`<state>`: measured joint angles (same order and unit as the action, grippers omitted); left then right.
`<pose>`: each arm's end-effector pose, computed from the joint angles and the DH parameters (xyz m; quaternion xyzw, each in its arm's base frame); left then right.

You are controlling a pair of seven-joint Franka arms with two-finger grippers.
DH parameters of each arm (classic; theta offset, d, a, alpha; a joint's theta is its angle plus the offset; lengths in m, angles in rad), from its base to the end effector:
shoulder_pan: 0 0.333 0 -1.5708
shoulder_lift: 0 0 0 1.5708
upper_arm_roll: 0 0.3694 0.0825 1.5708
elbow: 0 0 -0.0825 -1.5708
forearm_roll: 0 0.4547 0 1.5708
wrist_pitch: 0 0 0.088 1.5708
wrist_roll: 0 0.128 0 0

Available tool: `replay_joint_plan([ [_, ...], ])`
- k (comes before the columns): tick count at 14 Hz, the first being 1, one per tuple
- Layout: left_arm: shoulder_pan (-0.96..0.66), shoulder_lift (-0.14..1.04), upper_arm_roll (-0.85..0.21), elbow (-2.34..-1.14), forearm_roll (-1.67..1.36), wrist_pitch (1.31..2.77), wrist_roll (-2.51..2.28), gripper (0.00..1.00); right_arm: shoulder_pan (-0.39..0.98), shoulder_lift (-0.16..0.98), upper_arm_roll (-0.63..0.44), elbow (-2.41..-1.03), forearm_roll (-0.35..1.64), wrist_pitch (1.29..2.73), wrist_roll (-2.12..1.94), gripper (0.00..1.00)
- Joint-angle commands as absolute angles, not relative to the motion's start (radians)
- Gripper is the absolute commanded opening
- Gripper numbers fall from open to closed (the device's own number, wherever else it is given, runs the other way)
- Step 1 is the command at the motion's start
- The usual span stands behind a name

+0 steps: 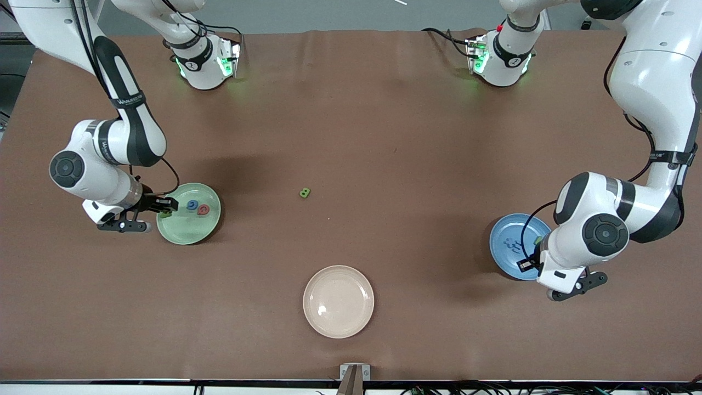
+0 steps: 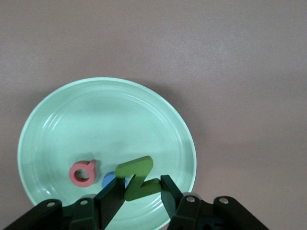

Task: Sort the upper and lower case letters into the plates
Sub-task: 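Grasp the green B with the right gripper while the left retracts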

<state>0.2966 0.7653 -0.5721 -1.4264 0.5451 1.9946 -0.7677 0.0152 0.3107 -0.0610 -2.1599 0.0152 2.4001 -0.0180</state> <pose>0.8036 -0.0925 0.2689 -0.9818 -0.1807 0.0037 0.0582 0.6170 -0.0282 0.2211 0.9992 -0.0185 -0.0350 0.0033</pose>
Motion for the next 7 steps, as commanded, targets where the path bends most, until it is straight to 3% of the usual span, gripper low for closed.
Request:
replay_joint_plan([
  [1, 0.302, 0.775, -0.574, -1.437, 0.548, 2.032, -0.749, 0.02, -0.02, 0.342, -0.04, -2.186, 0.017, 2.468, -0.049, 0.01],
  [3, 0.316, 0.798, -0.572, -1.443, 0.548, 2.052, -0.749, 0.05, -0.018, 0.373, -0.04, -2.198, 0.017, 2.509, -0.049, 0.01],
  [6, 0.354, 0.807, -0.566, -1.508, 0.548, 2.1, -0.75, 0.24, -0.02, 0.403, -0.04, -2.2, 0.018, 2.539, -0.049, 0.02],
  [7, 0.36, 0.807, -0.565, -1.525, 0.548, 2.111, -0.75, 0.44, -0.018, 0.405, -0.04, -2.2, 0.018, 2.539, -0.048, 0.04],
])
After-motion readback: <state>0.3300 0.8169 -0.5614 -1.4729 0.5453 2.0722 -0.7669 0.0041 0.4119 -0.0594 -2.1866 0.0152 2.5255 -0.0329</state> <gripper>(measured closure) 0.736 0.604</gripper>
